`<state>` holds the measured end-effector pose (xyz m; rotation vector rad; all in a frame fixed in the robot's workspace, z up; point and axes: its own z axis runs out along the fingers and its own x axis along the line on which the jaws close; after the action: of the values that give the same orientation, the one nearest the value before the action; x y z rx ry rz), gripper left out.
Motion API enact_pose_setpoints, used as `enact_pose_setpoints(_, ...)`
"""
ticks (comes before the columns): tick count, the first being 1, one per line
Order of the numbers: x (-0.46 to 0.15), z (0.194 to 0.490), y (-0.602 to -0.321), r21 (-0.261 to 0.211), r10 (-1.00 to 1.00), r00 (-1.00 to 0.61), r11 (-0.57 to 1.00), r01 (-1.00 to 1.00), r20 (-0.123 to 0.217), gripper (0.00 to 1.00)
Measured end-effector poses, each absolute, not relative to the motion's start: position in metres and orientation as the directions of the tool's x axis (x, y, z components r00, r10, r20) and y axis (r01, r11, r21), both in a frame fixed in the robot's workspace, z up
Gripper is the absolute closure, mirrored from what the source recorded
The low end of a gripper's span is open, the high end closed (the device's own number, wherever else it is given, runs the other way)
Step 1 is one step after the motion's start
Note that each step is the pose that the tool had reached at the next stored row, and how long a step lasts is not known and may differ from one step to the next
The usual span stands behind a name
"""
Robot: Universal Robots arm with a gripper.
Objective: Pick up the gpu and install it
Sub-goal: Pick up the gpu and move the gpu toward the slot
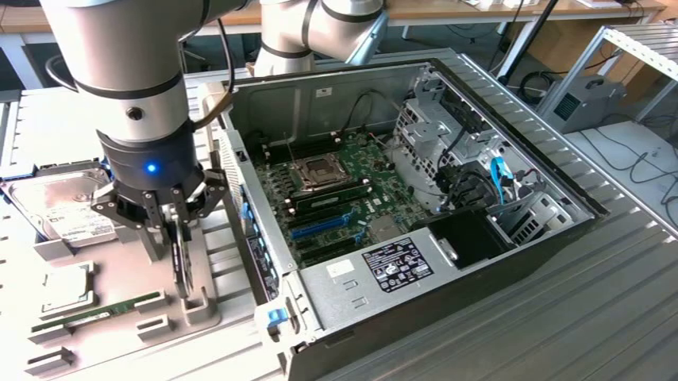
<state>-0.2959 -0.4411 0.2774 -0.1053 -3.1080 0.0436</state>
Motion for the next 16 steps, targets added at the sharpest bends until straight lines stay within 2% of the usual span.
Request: enact_pose_setpoints(16, -0.2959, 0.2852, -0.4411, -0.029, 0.068, -0.997, 0.997, 0.067, 0.031, 0.74)
